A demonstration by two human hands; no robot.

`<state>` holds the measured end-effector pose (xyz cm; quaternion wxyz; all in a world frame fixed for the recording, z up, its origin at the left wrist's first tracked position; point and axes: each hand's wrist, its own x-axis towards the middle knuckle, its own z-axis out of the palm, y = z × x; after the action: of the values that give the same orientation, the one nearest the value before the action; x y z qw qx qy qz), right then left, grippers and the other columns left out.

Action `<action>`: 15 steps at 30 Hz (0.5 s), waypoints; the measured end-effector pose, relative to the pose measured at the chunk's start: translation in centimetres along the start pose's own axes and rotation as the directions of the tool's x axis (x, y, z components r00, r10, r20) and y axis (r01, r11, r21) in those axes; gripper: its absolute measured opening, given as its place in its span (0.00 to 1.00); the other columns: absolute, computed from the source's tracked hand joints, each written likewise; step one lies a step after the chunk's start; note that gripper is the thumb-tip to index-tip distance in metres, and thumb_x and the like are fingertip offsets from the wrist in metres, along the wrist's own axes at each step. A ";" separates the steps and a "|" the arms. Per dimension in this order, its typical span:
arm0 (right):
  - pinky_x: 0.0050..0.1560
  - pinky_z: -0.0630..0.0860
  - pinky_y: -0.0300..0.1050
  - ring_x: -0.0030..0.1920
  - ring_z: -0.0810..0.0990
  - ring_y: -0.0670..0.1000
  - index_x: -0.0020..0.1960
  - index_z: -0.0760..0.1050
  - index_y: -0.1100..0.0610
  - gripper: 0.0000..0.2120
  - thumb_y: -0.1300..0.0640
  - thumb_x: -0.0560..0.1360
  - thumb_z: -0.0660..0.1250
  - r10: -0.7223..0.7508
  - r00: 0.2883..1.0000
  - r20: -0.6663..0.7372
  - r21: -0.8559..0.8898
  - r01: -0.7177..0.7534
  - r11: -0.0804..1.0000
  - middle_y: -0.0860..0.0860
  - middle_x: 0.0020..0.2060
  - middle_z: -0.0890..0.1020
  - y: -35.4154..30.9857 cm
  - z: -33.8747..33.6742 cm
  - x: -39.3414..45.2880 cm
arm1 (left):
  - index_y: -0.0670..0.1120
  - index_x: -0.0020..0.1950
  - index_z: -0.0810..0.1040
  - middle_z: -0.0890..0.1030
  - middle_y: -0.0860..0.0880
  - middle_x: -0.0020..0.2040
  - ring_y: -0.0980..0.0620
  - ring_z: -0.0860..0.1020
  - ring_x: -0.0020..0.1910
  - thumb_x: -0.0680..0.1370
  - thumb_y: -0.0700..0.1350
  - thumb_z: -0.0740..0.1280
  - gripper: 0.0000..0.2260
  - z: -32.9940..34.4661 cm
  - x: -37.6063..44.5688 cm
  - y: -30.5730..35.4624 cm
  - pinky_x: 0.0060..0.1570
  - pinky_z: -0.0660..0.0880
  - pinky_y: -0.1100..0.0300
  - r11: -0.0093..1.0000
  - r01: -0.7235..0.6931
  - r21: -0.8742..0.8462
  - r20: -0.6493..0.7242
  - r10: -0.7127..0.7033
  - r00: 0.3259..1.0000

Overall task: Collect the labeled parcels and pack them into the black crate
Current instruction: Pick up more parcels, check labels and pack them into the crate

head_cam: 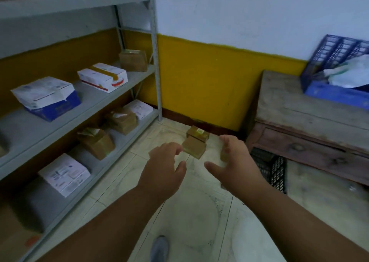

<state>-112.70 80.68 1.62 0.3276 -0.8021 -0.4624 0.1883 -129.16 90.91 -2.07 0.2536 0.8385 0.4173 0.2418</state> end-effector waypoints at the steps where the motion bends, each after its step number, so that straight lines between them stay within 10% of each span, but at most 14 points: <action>1: 0.51 0.83 0.56 0.59 0.78 0.51 0.71 0.58 0.38 0.38 0.43 0.69 0.76 0.016 1.000 -0.002 -0.009 -0.016 1.000 0.41 0.66 0.65 -0.2 0.2 1.6 | 0.53 0.60 0.73 0.74 0.56 0.50 0.55 0.74 0.49 0.77 0.50 0.65 0.11 0.2 2.0 -1.2 0.47 0.77 0.57 1.000 0.008 -0.022 0.010 -0.008 1.000; 15: 0.66 0.73 0.48 0.67 0.69 0.46 0.75 0.61 0.46 0.41 0.44 0.68 0.77 0.161 0.981 -0.112 -0.008 -0.163 0.987 0.46 0.70 0.67 -2.2 3.1 20.5 | 0.54 0.60 0.71 0.74 0.56 0.51 0.57 0.74 0.43 0.76 0.42 0.65 0.14 1.1 25.2 -9.0 0.38 0.73 0.60 0.991 -0.003 -0.133 0.179 0.027 0.983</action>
<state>-105.67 100.30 0.98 0.3297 -0.8490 -0.3783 0.1656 -120.23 116.10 -3.67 0.3432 0.8416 0.3692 0.1938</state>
